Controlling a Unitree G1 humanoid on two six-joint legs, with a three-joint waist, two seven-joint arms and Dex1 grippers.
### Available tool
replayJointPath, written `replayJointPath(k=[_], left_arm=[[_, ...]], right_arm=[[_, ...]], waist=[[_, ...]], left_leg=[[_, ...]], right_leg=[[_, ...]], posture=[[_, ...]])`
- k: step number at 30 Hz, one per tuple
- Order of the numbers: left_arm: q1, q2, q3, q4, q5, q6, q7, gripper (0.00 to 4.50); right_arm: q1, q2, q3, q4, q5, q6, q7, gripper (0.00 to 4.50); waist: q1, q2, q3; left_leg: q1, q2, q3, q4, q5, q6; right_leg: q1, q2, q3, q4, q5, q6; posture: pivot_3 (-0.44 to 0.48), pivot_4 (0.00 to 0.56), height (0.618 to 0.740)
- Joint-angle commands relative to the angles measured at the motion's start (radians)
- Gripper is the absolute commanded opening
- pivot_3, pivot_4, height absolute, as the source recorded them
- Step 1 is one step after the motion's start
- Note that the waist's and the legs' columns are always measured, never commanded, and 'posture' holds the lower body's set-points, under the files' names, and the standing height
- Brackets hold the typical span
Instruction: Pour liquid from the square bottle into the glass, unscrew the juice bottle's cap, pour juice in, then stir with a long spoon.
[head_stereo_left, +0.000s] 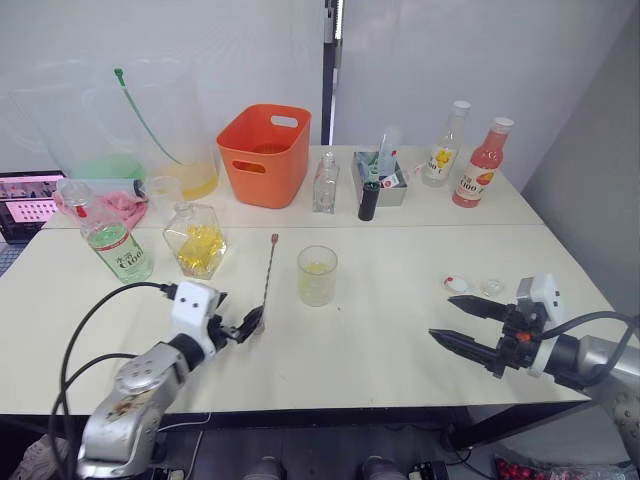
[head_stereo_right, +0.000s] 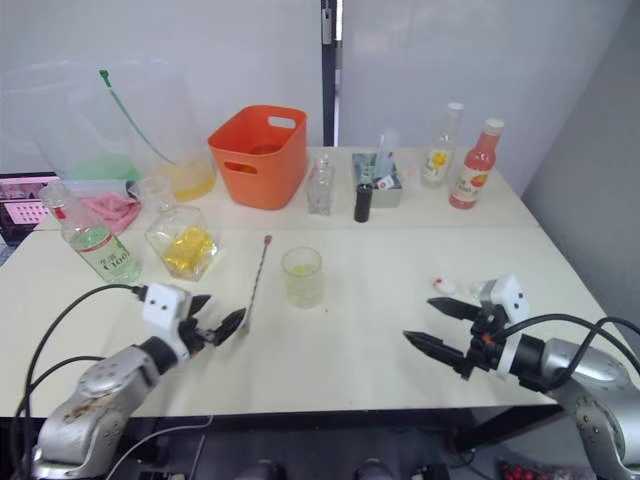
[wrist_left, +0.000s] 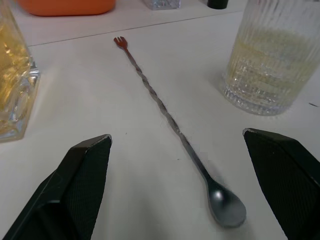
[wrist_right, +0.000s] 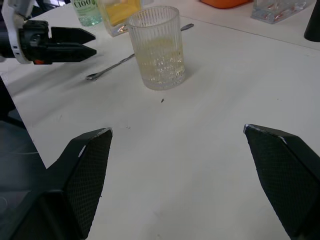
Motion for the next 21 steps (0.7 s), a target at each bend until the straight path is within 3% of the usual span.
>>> replayJointPath(k=[1,8,17,21], left_arm=[[-0.044,-0.047,-0.042,0.056,0.064,0.025,0.086,4.46],[-0.160,-0.119,-0.139,0.196,0.207,0.065,0.205,4.46],[-0.232,-0.196,-0.148,0.332,0.266,0.082,0.267,1.62],[-0.199,-0.157,-0.126,0.295,0.281,0.095,0.259,0.27]], right_arm=[[0.005,0.000,-0.010,-0.053,0.016,-0.003,-0.016,4.50],[-0.020,0.010,0.020,-0.102,0.037,0.016,-0.055,4.50],[-0.077,0.002,0.068,-0.109,0.030,0.024,-0.077,4.50],[-0.107,-0.004,0.085,-0.109,0.036,0.039,-0.079,4.50]], waist=[[0.001,0.000,0.000],[0.006,0.000,0.000],[0.009,0.001,-0.003],[0.003,0.004,-0.005]], left_leg=[[0.000,0.000,0.000,0.000,0.000,0.000],[0.000,-0.002,0.000,0.001,0.000,0.000],[0.011,-0.002,-0.001,0.000,0.000,0.000],[0.011,-0.002,-0.001,0.000,-0.001,0.000]], right_leg=[[0.000,0.000,0.000,0.000,0.000,0.000],[0.001,-0.001,0.000,0.000,0.000,0.001],[0.015,-0.001,0.000,-0.004,-0.002,0.005],[0.015,-0.001,0.000,-0.004,-0.002,0.005]], posture=[[0.000,0.150,0.740],[0.000,0.150,0.740],[0.000,0.150,0.740],[0.000,0.150,0.740]])
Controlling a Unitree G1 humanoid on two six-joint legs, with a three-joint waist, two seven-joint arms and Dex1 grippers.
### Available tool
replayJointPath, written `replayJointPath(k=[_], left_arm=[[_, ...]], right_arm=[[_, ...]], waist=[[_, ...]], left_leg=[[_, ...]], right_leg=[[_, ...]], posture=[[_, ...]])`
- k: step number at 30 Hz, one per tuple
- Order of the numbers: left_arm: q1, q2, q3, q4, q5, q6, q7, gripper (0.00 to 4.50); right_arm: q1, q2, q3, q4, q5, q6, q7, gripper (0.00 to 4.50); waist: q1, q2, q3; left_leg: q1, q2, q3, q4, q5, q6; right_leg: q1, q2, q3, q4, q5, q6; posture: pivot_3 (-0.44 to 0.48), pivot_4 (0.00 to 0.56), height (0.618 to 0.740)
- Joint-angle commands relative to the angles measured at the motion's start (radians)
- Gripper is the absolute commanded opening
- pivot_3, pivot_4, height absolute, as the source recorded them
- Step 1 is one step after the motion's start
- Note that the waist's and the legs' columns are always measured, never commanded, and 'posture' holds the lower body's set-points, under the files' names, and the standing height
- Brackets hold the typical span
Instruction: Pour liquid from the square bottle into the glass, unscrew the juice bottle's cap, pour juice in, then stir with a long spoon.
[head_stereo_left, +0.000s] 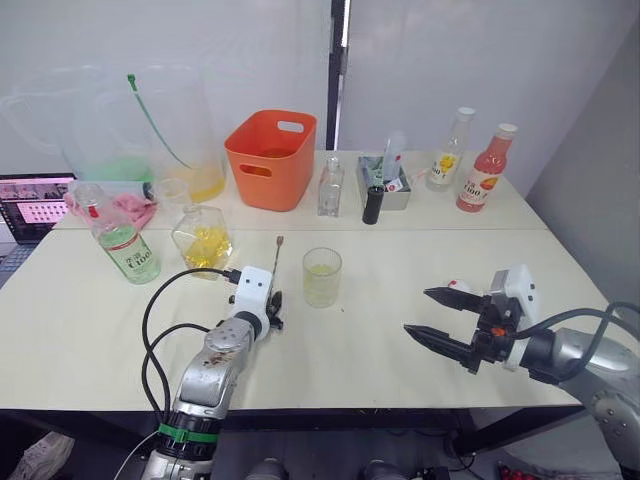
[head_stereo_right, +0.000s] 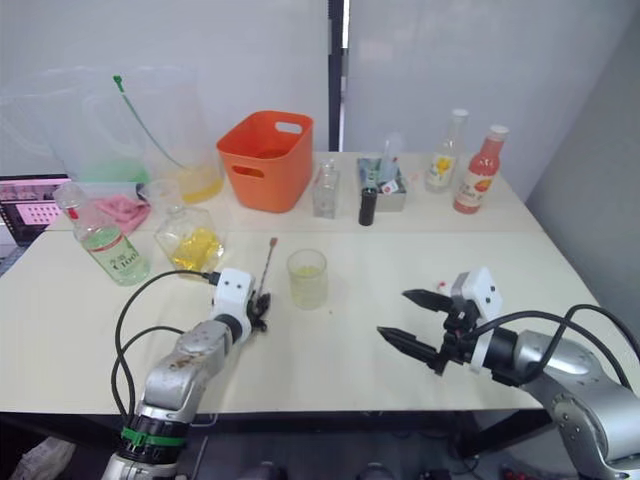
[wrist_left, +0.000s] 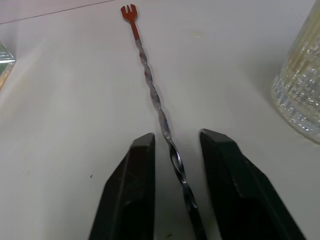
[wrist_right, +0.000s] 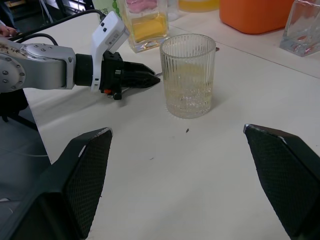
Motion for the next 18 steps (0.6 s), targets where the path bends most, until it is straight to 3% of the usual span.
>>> replayJointPath(k=[1,6,8,12,18], left_arm=[[0.057,0.042,0.033,-0.005,0.021,0.039,-0.004,0.03],[0.143,0.100,0.102,-0.157,-0.031,-0.006,-0.083,0.03],[0.177,0.111,0.149,-0.225,-0.111,-0.026,-0.156,0.03],[0.292,0.241,0.225,-0.322,-0.193,-0.089,-0.342,0.03],[0.413,0.400,0.336,-0.314,-0.354,-0.178,-0.647,0.03]], right_arm=[[-0.033,-0.017,-0.002,-0.025,0.015,0.008,-0.003,4.50],[-0.083,-0.010,0.012,-0.017,0.045,0.021,0.008,4.50],[-0.106,-0.009,0.012,-0.010,0.067,0.033,0.015,4.50],[-0.145,-0.016,0.033,0.022,0.067,0.034,0.034,4.50],[-0.172,-0.011,0.067,0.075,0.008,-0.011,0.061,4.50]], waist=[[-0.009,0.001,-0.001],[-0.028,0.001,-0.001],[-0.032,0.001,-0.001],[-0.026,-0.001,0.000],[-0.005,0.000,0.000]], left_leg=[[0.000,0.000,0.000,0.000,0.000,0.000],[0.000,0.001,0.000,-0.001,-0.003,0.002],[0.000,0.001,0.000,-0.001,-0.003,0.002],[-0.003,0.001,0.000,-0.001,-0.003,0.002],[-0.005,0.001,0.000,-0.001,-0.003,0.002]], right_leg=[[0.000,0.000,0.000,0.000,0.001,-0.002],[-0.001,0.001,0.001,0.000,0.001,-0.002],[-0.002,0.001,0.001,-0.001,0.000,-0.002],[-0.003,0.001,0.001,-0.002,0.000,-0.002],[-0.003,0.000,0.001,-0.007,0.000,-0.002]], posture=[[0.000,0.150,0.740],[0.000,0.150,0.740],[0.000,0.150,0.740],[0.000,0.150,0.740],[0.000,0.150,0.740]])
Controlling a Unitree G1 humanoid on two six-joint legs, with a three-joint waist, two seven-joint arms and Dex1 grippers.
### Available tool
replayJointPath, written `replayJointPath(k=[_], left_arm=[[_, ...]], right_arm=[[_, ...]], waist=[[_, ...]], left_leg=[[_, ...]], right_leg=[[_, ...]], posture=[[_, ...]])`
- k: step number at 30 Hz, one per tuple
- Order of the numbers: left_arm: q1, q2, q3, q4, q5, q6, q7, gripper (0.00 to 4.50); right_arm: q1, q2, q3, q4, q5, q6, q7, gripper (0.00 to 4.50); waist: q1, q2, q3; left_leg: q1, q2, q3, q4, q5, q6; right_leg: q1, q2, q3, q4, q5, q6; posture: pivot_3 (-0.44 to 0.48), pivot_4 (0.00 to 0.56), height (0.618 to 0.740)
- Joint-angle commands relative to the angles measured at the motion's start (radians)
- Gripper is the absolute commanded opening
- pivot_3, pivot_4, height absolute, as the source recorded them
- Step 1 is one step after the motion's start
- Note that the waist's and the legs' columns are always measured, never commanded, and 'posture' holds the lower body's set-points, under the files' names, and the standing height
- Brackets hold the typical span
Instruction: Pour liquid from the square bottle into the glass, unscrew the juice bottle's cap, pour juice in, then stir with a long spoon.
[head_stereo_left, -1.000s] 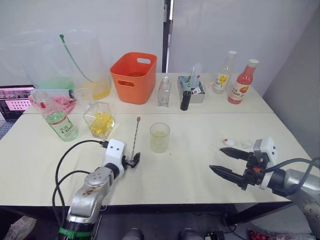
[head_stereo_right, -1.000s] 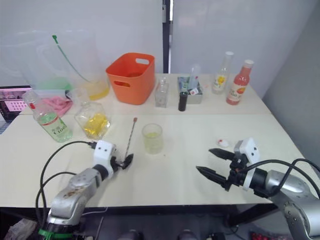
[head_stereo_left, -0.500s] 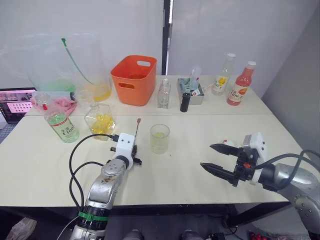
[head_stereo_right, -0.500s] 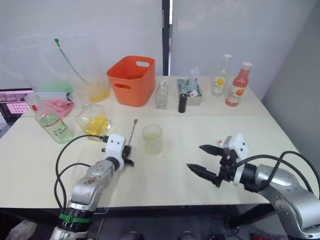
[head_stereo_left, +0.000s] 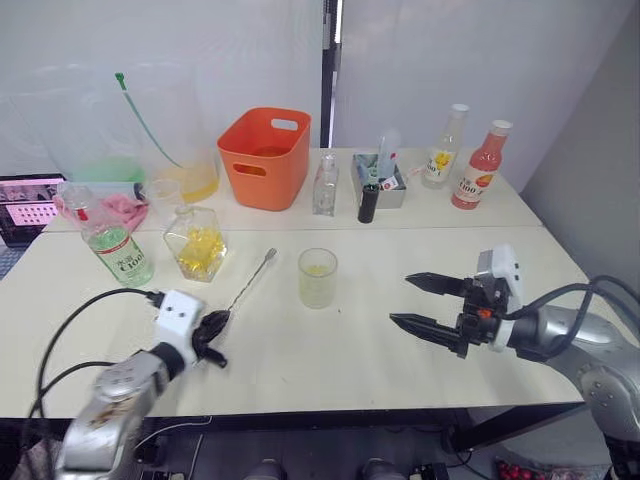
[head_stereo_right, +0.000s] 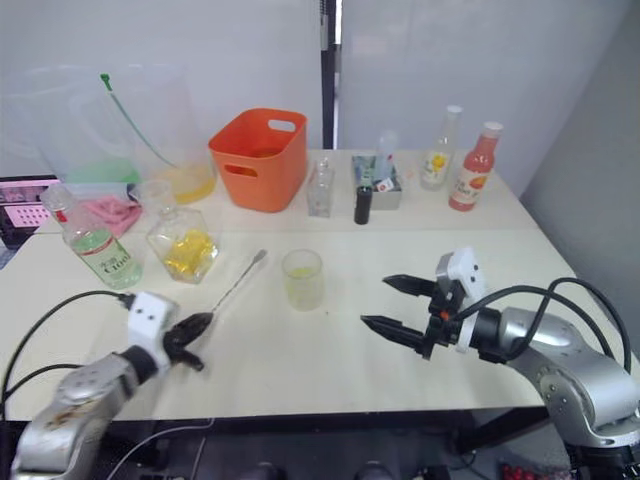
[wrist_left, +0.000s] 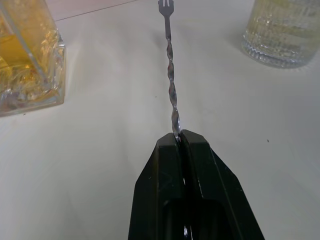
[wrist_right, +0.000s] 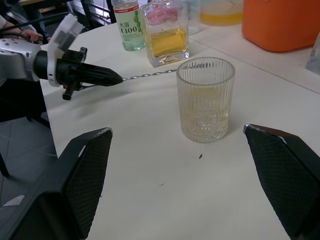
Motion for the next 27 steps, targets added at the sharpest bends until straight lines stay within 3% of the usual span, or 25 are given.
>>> replayJointPath(k=[1,5,8,12,16,26,27], left_arm=[[0.042,0.090,0.040,0.008,-0.051,-0.102,-0.186,0.03],[0.066,0.196,0.027,0.128,-0.001,-0.262,-0.335,0.03],[0.005,0.250,-0.020,0.295,0.047,-0.383,-0.426,0.03],[-0.091,0.246,-0.046,0.434,0.088,-0.419,-0.402,0.03],[-0.094,0.256,-0.062,0.468,0.087,-0.430,-0.440,0.03],[-0.121,0.305,-0.025,0.390,0.022,-0.259,-0.454,3.32],[-0.125,0.314,-0.029,0.382,0.022,-0.245,-0.455,3.32]], right_arm=[[-0.024,-0.002,0.000,0.009,-0.019,-0.041,0.020,4.50],[-0.041,0.004,0.013,0.033,-0.036,-0.059,0.032,4.50],[-0.048,0.010,0.025,0.052,-0.058,-0.071,0.032,4.50],[-0.054,0.010,0.027,0.059,-0.070,-0.078,0.035,4.50],[-0.042,0.007,0.023,0.054,-0.076,-0.082,0.037,4.50],[-0.042,0.018,0.031,0.058,-0.089,-0.089,0.035,4.50],[-0.043,0.020,0.034,0.059,-0.092,-0.090,0.034,4.50]], waist=[[0.003,0.000,0.000],[0.002,0.000,0.000],[0.002,0.001,0.000],[0.003,0.000,0.001],[-0.003,0.000,0.001],[-0.004,0.000,0.001],[-0.004,0.000,0.001]], left_leg=[[-0.001,0.000,0.000,0.000,0.000,0.000],[-0.002,0.000,0.000,0.000,0.000,0.000],[-0.002,0.001,0.000,0.000,0.000,0.000],[-0.004,0.000,0.000,0.000,0.000,0.000],[-0.007,0.001,0.000,0.000,-0.001,0.001],[-0.010,0.001,0.000,0.000,-0.001,0.001],[-0.010,0.001,0.000,0.000,-0.001,0.001]], right_leg=[[0.000,0.000,0.000,0.000,0.000,0.000],[-0.001,0.000,0.000,-0.001,0.000,0.000],[-0.002,0.000,0.000,-0.001,0.000,0.000],[-0.003,0.000,-0.001,-0.002,0.000,0.000],[-0.007,0.000,-0.001,-0.001,0.000,0.000],[-0.012,0.001,0.000,0.001,0.001,0.000],[-0.012,0.000,0.000,0.001,0.001,0.000]], posture=[[0.000,0.150,0.740],[0.000,0.150,0.740],[0.000,0.150,0.740],[0.000,0.150,0.740],[0.000,0.150,0.740],[0.000,0.150,0.740],[0.000,0.150,0.740]])
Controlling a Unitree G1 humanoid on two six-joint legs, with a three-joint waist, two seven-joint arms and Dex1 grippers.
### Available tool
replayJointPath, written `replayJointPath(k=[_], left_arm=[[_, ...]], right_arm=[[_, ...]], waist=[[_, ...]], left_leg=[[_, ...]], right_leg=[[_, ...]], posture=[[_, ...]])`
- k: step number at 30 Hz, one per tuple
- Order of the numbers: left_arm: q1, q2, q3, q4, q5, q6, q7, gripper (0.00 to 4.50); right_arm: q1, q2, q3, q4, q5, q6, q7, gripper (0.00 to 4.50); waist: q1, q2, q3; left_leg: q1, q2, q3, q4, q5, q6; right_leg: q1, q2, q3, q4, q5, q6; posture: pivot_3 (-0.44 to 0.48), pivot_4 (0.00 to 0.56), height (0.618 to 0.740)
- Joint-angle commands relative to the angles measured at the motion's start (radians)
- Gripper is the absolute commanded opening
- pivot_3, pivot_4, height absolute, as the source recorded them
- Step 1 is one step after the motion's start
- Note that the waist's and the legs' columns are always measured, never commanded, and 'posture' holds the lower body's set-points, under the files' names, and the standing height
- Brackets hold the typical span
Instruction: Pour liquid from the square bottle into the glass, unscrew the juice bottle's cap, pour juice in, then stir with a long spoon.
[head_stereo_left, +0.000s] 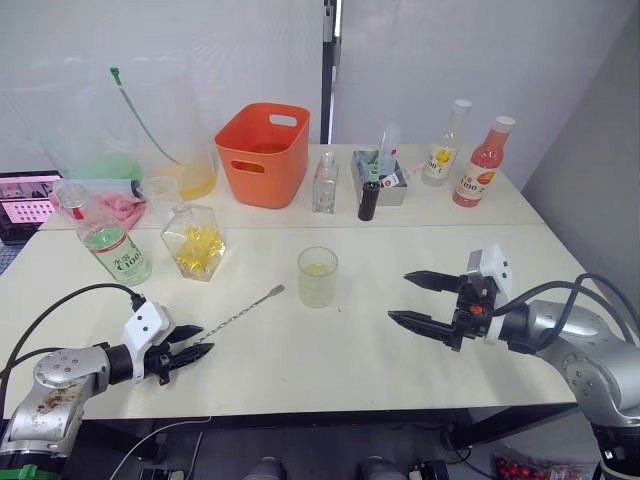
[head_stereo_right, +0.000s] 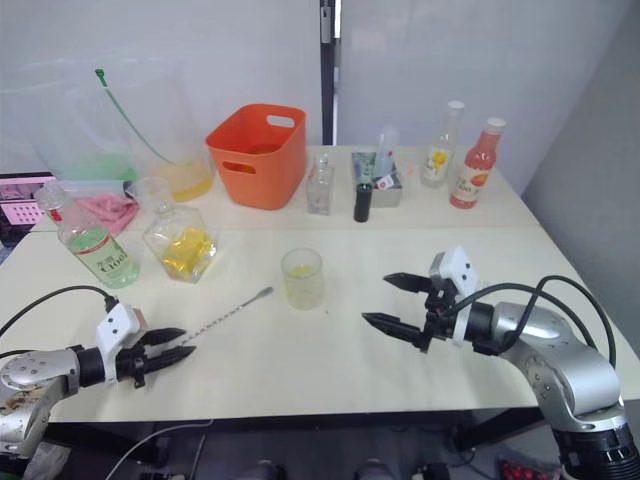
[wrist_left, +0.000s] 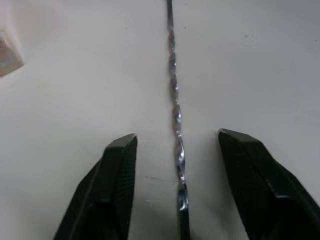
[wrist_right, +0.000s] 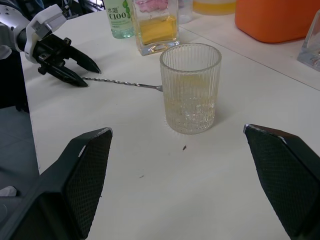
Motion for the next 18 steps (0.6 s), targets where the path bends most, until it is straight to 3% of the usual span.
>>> replayJointPath(k=[1,11,18], left_arm=[[-0.047,0.061,-0.009,-0.067,-0.022,0.108,-0.024,3.32],[-0.143,0.163,-0.182,0.009,0.124,0.190,-0.050,3.32],[-0.106,0.177,-0.215,0.007,0.134,0.188,-0.077,1.15]], right_arm=[[-0.010,0.020,-0.008,-0.013,0.003,-0.023,-0.005,4.50],[-0.014,0.081,0.027,-0.034,-0.035,-0.028,-0.052,4.50],[-0.010,0.079,0.026,-0.037,-0.046,-0.030,-0.060,4.50]], waist=[[0.000,0.000,0.000],[0.000,0.000,0.000],[-0.013,0.002,-0.001]], left_leg=[[0.000,0.000,0.000,0.000,0.000,0.000],[-0.001,0.000,0.000,0.000,0.000,0.000],[0.002,0.000,0.001,0.000,0.000,0.000]], right_leg=[[0.000,0.000,0.000,0.000,0.000,0.000],[-0.001,0.000,0.000,0.001,0.000,0.000],[-0.001,0.000,0.001,0.005,0.000,0.000]], posture=[[0.000,0.150,0.740],[0.000,0.150,0.740],[0.000,0.150,0.740]])
